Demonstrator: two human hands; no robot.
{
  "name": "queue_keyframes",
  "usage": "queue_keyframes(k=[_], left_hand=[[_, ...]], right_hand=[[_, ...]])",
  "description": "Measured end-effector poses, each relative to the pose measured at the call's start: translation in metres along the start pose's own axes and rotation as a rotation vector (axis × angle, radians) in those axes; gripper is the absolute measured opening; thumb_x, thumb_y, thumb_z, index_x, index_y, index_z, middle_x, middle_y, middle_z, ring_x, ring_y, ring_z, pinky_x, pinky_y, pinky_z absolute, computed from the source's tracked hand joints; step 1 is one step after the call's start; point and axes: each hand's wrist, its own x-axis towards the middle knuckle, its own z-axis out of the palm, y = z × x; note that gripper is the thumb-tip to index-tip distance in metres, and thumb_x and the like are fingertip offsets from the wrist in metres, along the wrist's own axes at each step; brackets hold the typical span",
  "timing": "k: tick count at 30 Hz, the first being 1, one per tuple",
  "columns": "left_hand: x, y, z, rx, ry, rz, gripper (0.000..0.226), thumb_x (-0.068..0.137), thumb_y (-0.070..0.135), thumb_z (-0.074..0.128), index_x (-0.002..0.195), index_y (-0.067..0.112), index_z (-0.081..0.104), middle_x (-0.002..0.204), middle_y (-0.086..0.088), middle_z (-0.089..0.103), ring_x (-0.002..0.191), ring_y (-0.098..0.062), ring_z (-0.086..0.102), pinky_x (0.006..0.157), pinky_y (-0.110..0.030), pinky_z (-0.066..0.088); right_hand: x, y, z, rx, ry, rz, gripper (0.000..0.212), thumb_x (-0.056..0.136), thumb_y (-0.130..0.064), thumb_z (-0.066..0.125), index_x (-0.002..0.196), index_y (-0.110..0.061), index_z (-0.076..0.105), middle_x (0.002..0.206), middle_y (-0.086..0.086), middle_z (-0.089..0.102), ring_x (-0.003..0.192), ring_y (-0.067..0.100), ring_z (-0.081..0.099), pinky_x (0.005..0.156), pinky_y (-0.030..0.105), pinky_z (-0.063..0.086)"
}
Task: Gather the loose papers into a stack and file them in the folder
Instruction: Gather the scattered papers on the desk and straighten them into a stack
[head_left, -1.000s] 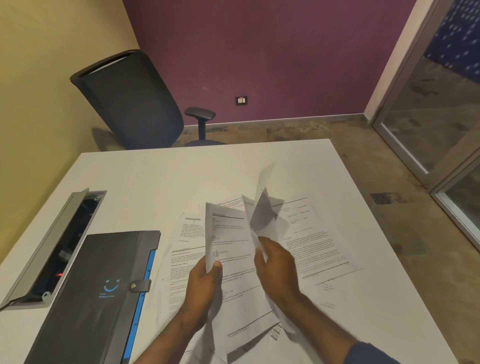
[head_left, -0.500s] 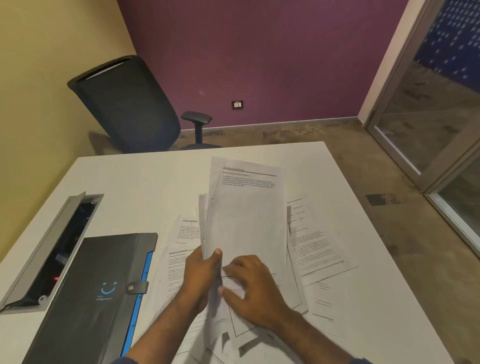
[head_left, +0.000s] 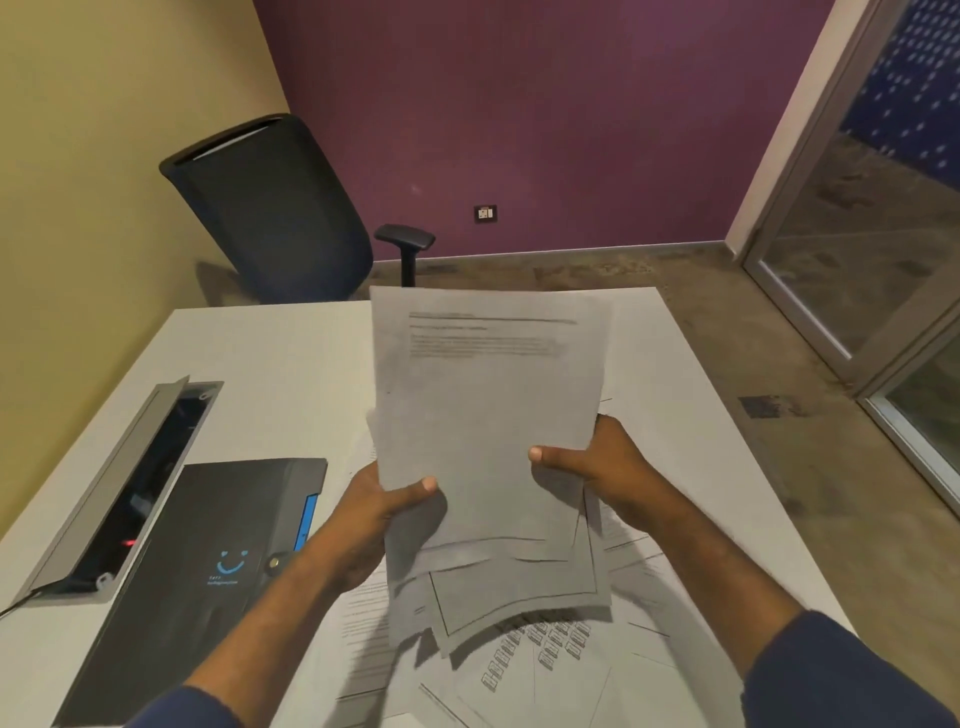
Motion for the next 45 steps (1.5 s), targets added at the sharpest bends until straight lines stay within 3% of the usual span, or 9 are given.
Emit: queue_keyframes(k=[6, 10, 13, 18, 22, 26, 28, 39, 45], left_hand=[[0.0, 0.012, 0.013, 0.038, 0.059, 0.101, 0.057, 0.072, 0.045, 0.081, 0.122, 0.023, 0.067, 0.118, 0.0, 0.074, 0.116, -0.025, 0.065, 0.096, -0.04, 0.052], [-0.003, 0.016, 0.016, 0.053, 0.086, 0.285, 0.034, 0.074, 0.034, 0.084, 0.106, 0.025, 0.077, 0.108, -0.001, 0.078, 0.105, -0.018, 0.073, 0.083, -0.023, 0.058], [-0.003, 0.018, 0.016, 0.082, 0.067, 0.35, 0.044, 0.066, 0.03, 0.087, 0.108, 0.026, 0.076, 0.108, -0.002, 0.078, 0.101, -0.015, 0.073, 0.082, -0.019, 0.057], [0.001, -0.002, 0.022, 0.029, 0.045, 0.249, 0.04, 0.07, 0.015, 0.086, 0.109, 0.019, 0.075, 0.111, -0.006, 0.077, 0.107, -0.027, 0.072, 0.088, -0.031, 0.058], [0.007, -0.02, 0.035, 0.035, 0.166, 0.227, 0.033, 0.08, 0.001, 0.08, 0.105, 0.021, 0.075, 0.105, -0.002, 0.079, 0.102, -0.019, 0.073, 0.094, -0.043, 0.056], [0.01, -0.018, 0.039, 0.056, 0.268, 0.269, 0.027, 0.082, 0.0, 0.078, 0.099, 0.021, 0.075, 0.097, -0.001, 0.079, 0.094, -0.016, 0.074, 0.092, -0.044, 0.057], [0.008, -0.011, 0.039, 0.044, 0.249, 0.321, 0.03, 0.08, 0.003, 0.079, 0.098, 0.027, 0.076, 0.097, 0.003, 0.079, 0.094, -0.013, 0.074, 0.085, -0.034, 0.057], [-0.003, 0.017, 0.041, -0.014, -0.087, 0.309, 0.035, 0.078, 0.024, 0.079, 0.113, 0.026, 0.075, 0.117, -0.003, 0.076, 0.113, -0.017, 0.069, 0.087, -0.022, 0.055], [-0.007, 0.015, 0.053, 0.007, -0.073, 0.393, 0.037, 0.081, 0.007, 0.074, 0.11, 0.03, 0.075, 0.113, -0.001, 0.077, 0.109, -0.016, 0.071, 0.085, -0.02, 0.055]], right_hand=[[-0.001, -0.006, 0.009, -0.006, 0.178, -0.087, 0.026, 0.076, -0.01, 0.082, 0.087, -0.03, 0.07, 0.084, -0.017, 0.075, 0.078, -0.001, 0.072, 0.069, 0.015, 0.055], [-0.009, -0.017, 0.011, 0.056, 0.192, -0.235, 0.035, 0.076, -0.001, 0.08, 0.083, -0.036, 0.077, 0.086, -0.017, 0.078, 0.085, 0.002, 0.073, 0.076, 0.016, 0.056], [-0.011, -0.012, 0.008, 0.094, 0.194, -0.243, 0.047, 0.074, -0.002, 0.082, 0.089, -0.045, 0.073, 0.085, -0.021, 0.077, 0.085, -0.002, 0.072, 0.073, 0.011, 0.054], [-0.016, 0.016, 0.001, 0.051, 0.161, -0.126, 0.036, 0.073, 0.009, 0.079, 0.096, -0.018, 0.073, 0.089, -0.006, 0.079, 0.085, 0.006, 0.073, 0.08, 0.021, 0.058], [-0.019, 0.035, -0.001, 0.003, 0.146, -0.112, 0.029, 0.079, 0.012, 0.072, 0.106, 0.005, 0.07, 0.103, 0.014, 0.069, 0.09, 0.011, 0.066, 0.076, 0.018, 0.054], [-0.021, 0.03, 0.001, -0.001, 0.235, -0.114, 0.025, 0.082, 0.005, 0.073, 0.085, -0.019, 0.077, 0.085, -0.004, 0.077, 0.081, 0.007, 0.071, 0.075, 0.022, 0.055], [-0.02, 0.026, 0.0, 0.027, 0.279, -0.126, 0.03, 0.08, 0.003, 0.075, 0.077, -0.027, 0.075, 0.078, -0.014, 0.078, 0.078, 0.003, 0.072, 0.074, 0.017, 0.055], [-0.024, 0.011, -0.02, 0.124, 0.085, -0.119, 0.039, 0.072, -0.001, 0.083, 0.098, -0.03, 0.077, 0.099, 0.0, 0.079, 0.094, 0.019, 0.075, 0.075, 0.025, 0.058], [-0.027, 0.012, -0.011, 0.148, 0.231, -0.132, 0.032, 0.076, -0.001, 0.08, 0.079, -0.033, 0.08, 0.081, -0.009, 0.079, 0.075, 0.011, 0.076, 0.062, 0.019, 0.057]])
